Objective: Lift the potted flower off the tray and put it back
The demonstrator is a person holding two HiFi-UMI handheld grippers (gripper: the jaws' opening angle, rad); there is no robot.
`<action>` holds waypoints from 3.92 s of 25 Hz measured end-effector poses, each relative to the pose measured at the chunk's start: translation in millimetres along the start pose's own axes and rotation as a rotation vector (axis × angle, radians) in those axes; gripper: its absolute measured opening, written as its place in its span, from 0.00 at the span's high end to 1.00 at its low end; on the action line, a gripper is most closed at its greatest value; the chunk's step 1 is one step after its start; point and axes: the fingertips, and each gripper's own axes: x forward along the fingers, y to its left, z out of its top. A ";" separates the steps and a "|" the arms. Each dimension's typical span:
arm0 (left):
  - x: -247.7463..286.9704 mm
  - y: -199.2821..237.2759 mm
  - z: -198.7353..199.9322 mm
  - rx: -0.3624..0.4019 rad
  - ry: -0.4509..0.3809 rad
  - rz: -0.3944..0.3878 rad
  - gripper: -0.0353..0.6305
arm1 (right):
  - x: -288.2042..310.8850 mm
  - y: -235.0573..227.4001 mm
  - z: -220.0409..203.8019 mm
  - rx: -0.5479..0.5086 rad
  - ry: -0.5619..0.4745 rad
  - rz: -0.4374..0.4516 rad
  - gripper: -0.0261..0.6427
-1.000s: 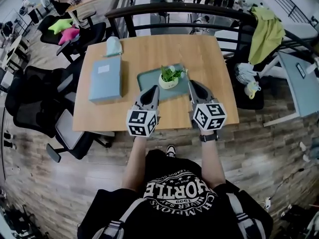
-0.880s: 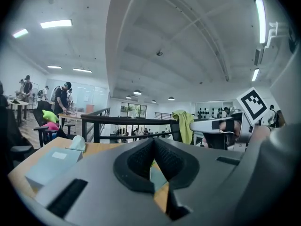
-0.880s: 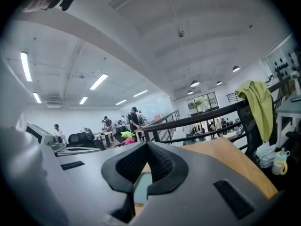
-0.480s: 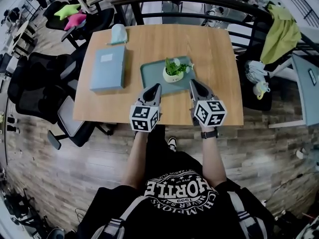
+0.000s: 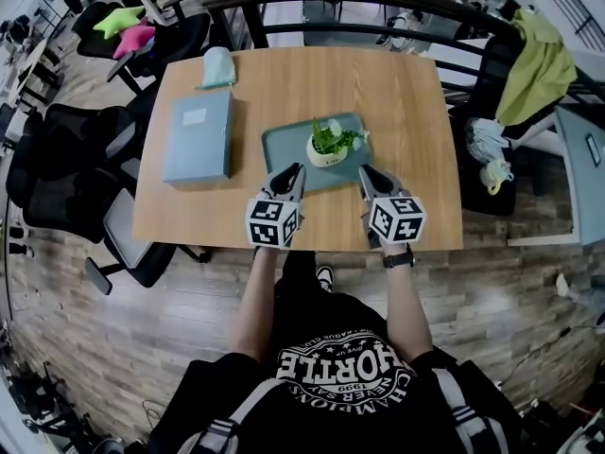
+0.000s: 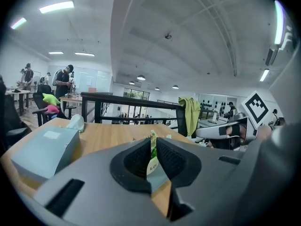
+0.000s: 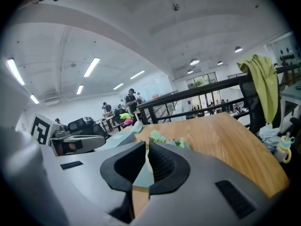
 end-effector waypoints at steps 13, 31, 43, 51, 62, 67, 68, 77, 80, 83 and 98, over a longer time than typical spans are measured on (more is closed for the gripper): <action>47.9 26.2 -39.1 -0.009 0.090 -0.040 0.77 | 47.1 -40.8 -25.6 -0.034 0.118 0.037 0.80; 109.3 43.6 -87.8 0.115 0.290 -0.239 0.61 | 122.4 -73.5 -77.4 -0.163 0.340 0.165 0.64; 143.2 39.3 -125.0 0.187 0.389 -0.359 0.34 | 155.9 -75.9 -90.0 -0.360 0.334 0.320 0.35; 159.9 37.5 -129.1 0.257 0.371 -0.407 0.28 | 177.0 -76.1 -101.5 -0.367 0.367 0.421 0.30; 174.6 44.1 -147.8 0.304 0.372 -0.402 0.33 | 188.6 -54.6 -111.5 -0.345 0.371 0.542 0.34; 175.1 45.3 -144.5 0.319 0.377 -0.434 0.33 | 191.5 -54.5 -110.8 -0.340 0.370 0.534 0.35; 175.5 46.6 -146.0 0.315 0.380 -0.432 0.33 | 192.0 -54.2 -110.6 -0.338 0.371 0.531 0.35; 176.0 48.5 -143.2 0.308 0.365 -0.445 0.34 | 193.0 -52.1 -110.3 -0.323 0.383 0.499 0.35; 174.3 47.9 -143.1 0.308 0.385 -0.449 0.34 | 192.6 -51.2 -109.9 -0.328 0.396 0.489 0.35; 168.9 45.1 -137.6 0.300 0.394 -0.459 0.34 | 189.7 -47.5 -109.0 -0.332 0.406 0.486 0.35; 144.2 44.4 -101.7 0.271 0.364 -0.447 0.34 | 170.2 -21.6 -74.8 -0.304 0.357 0.496 0.35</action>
